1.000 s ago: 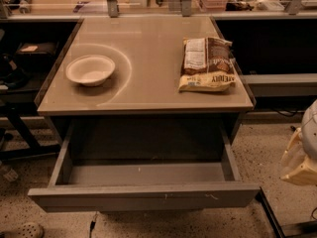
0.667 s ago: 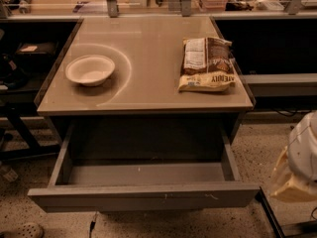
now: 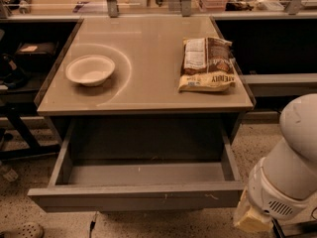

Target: Close top drawer

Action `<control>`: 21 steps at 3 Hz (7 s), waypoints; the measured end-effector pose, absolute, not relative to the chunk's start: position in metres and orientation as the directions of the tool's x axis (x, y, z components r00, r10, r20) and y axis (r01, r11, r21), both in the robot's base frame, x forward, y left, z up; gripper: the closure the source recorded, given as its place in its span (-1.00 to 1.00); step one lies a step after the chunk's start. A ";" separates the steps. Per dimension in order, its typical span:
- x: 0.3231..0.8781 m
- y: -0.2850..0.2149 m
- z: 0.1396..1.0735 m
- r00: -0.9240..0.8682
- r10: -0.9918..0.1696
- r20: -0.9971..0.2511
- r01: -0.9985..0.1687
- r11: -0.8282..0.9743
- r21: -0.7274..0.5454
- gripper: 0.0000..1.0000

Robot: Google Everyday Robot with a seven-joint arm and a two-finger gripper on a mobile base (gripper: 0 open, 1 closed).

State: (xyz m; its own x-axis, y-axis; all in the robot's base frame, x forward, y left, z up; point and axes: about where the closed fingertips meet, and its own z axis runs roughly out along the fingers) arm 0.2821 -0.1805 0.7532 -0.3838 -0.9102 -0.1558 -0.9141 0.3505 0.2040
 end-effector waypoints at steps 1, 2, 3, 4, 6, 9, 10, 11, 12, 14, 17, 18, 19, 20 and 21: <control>0.290 -0.164 0.722 -0.368 -0.913 -0.177 -0.915 0.322 0.242 1.00; 0.303 -0.146 0.700 -0.332 -0.924 -0.190 -0.924 0.278 0.263 1.00; 0.318 -0.128 0.684 -0.290 -0.936 -0.198 -0.934 0.231 0.274 1.00; 0.337 -0.110 0.678 -0.245 -0.948 -0.204 -0.945 0.187 0.268 0.76; 0.338 -0.109 0.678 -0.242 -0.949 -0.204 -0.946 0.184 0.268 -0.10; 0.338 -0.109 0.678 -0.242 -0.949 -0.204 -0.946 0.184 0.268 -1.00; 0.338 -0.109 0.678 -0.242 -0.949 -0.204 -0.946 0.184 0.268 -0.65; 0.344 -0.107 0.675 -0.230 -0.951 -0.204 -0.948 0.172 0.268 -0.18; 0.371 -0.102 0.670 -0.219 -0.951 -0.217 -0.954 0.162 0.254 0.31; 0.415 -0.099 0.656 -0.209 -0.950 -0.230 -0.961 0.156 0.226 1.00; 0.417 -0.098 0.656 -0.208 -0.951 -0.231 -0.962 0.156 0.225 -0.25; 0.417 -0.098 0.656 -0.208 -0.951 -0.231 -0.962 0.156 0.225 -0.72; 0.417 -0.098 0.656 -0.208 -0.951 -0.231 -0.962 0.156 0.225 -1.00; 0.417 -0.098 0.656 -0.208 -0.951 -0.231 -0.962 0.156 0.225 -1.00; 0.417 -0.098 0.656 -0.208 -0.951 -0.231 -0.962 0.156 0.225 -0.65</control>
Offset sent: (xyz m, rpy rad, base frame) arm 0.0393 0.0582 -0.0821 0.0830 0.0704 0.1200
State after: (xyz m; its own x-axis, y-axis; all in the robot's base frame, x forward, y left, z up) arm 0.4167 -0.0982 0.6557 -0.2077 -0.9506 -0.2305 -0.9618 0.1555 0.2255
